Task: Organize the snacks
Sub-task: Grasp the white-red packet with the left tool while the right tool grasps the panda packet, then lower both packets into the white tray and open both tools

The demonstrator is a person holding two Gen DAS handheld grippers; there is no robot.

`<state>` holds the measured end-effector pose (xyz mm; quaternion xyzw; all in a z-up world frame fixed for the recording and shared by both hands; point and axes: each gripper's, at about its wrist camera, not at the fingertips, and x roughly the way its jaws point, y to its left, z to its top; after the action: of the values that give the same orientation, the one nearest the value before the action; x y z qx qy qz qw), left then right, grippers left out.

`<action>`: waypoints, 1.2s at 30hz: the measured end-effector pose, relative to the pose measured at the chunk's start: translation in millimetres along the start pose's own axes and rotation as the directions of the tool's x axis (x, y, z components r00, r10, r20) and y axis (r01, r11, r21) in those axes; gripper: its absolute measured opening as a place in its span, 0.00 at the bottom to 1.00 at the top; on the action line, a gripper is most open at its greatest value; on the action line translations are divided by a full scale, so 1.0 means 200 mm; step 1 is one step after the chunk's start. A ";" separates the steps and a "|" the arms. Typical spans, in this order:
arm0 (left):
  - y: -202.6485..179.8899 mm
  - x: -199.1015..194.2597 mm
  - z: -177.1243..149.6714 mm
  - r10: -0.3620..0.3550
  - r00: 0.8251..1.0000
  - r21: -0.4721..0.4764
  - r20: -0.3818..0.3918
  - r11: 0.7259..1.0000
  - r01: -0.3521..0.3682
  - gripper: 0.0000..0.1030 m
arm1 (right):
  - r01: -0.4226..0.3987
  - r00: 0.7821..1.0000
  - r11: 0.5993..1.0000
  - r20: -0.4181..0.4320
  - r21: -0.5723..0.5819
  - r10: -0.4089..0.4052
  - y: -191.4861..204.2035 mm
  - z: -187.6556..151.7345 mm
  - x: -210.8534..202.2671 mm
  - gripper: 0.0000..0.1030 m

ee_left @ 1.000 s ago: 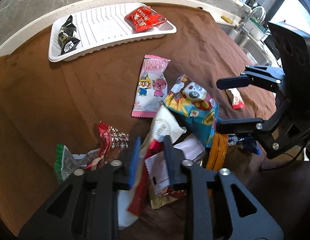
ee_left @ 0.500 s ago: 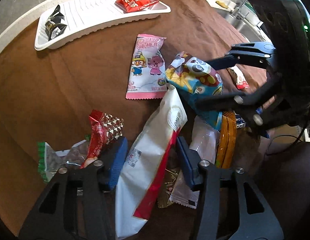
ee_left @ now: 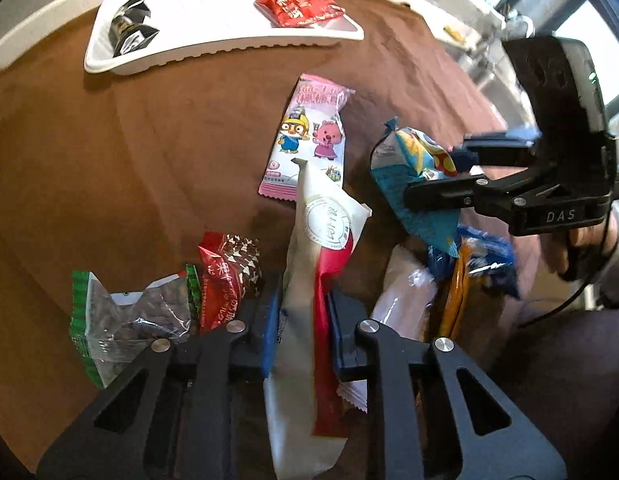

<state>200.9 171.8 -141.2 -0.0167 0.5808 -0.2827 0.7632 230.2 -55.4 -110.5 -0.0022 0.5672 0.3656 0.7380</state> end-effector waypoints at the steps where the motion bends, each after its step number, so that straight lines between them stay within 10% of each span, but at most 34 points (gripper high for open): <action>1: 0.01 -0.02 0.00 -0.013 1.000 -0.018 0.011 1.000 0.013 0.18 | -0.020 1.000 1.000 0.008 0.022 0.020 -0.01 0.01 -0.01 0.42; 18: 0.27 -0.35 0.26 -0.103 0.974 -0.203 0.201 0.969 0.145 0.18 | -0.225 0.970 0.957 0.131 0.184 0.203 -0.14 0.21 -0.24 0.42; 36: 0.56 -0.31 0.93 -0.046 0.956 -0.268 0.291 0.955 0.128 0.18 | -0.160 0.974 0.972 0.187 0.169 0.128 -0.30 0.82 -0.21 0.42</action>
<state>404.7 238.0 -65.9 -0.1917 0.4995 -0.2250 0.8143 395.5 -52.5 -42.2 0.1393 0.5300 0.3633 0.7535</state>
